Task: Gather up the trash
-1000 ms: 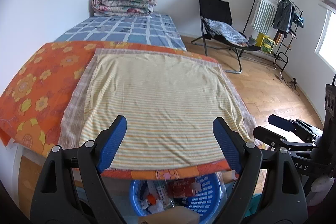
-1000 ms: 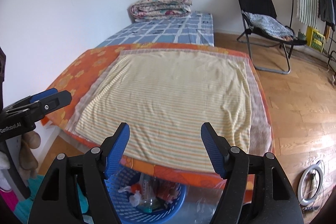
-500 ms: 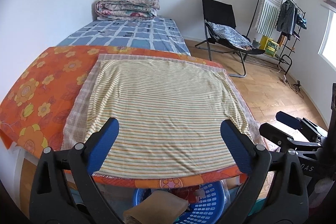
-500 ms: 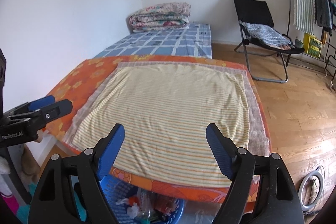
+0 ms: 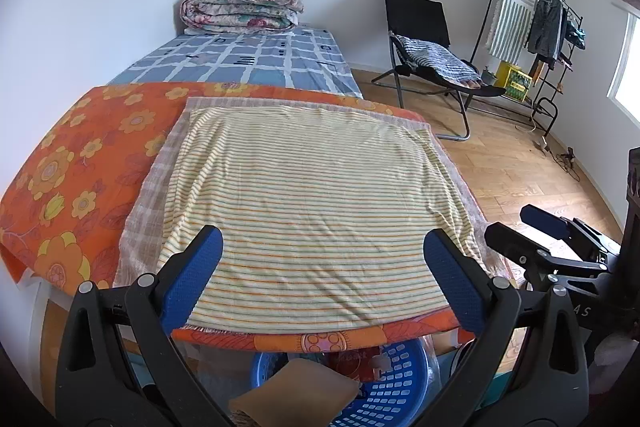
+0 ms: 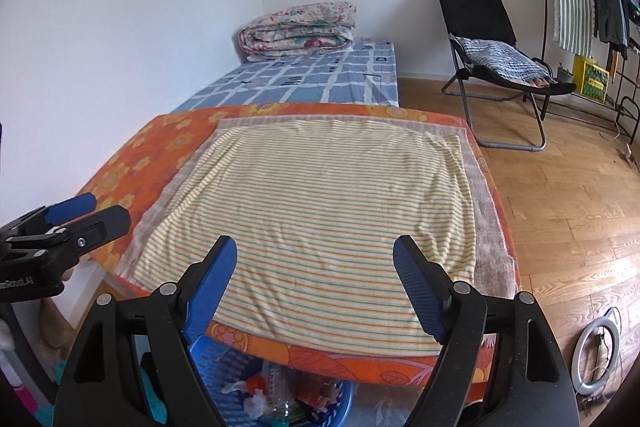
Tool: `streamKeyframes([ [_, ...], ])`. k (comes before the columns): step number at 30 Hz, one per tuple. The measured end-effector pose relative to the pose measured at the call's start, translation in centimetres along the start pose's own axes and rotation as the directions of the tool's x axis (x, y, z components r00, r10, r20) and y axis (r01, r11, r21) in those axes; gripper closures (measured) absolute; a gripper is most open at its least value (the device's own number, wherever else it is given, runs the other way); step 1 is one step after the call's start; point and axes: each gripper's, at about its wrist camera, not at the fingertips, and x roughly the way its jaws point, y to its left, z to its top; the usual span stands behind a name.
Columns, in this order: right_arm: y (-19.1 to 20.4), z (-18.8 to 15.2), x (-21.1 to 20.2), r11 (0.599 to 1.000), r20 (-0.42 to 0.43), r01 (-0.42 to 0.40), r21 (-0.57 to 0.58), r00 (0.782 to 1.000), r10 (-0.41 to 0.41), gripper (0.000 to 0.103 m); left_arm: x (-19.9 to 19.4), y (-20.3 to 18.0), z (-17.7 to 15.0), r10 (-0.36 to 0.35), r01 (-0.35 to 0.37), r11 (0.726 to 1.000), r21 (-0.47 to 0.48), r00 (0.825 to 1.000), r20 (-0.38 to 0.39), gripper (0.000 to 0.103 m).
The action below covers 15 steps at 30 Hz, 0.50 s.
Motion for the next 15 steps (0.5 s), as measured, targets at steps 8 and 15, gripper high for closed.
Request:
streamKeyframes([
  [8, -0.05, -0.25, 0.01, 1.000, 0.006, 0.009, 0.003, 1.000, -0.009, 0.023, 0.10, -0.15, -0.26, 0.007, -0.007, 1.000, 0.012, 1.000, -0.005, 0.001],
  [15, -0.32, -0.32, -0.01, 1.000, 0.009, 0.007, 0.015, 1.000, -0.008, 0.023, 0.18, -0.19, -0.54, 0.005, -0.004, 1.000, 0.017, 1.000, -0.009, 0.001],
])
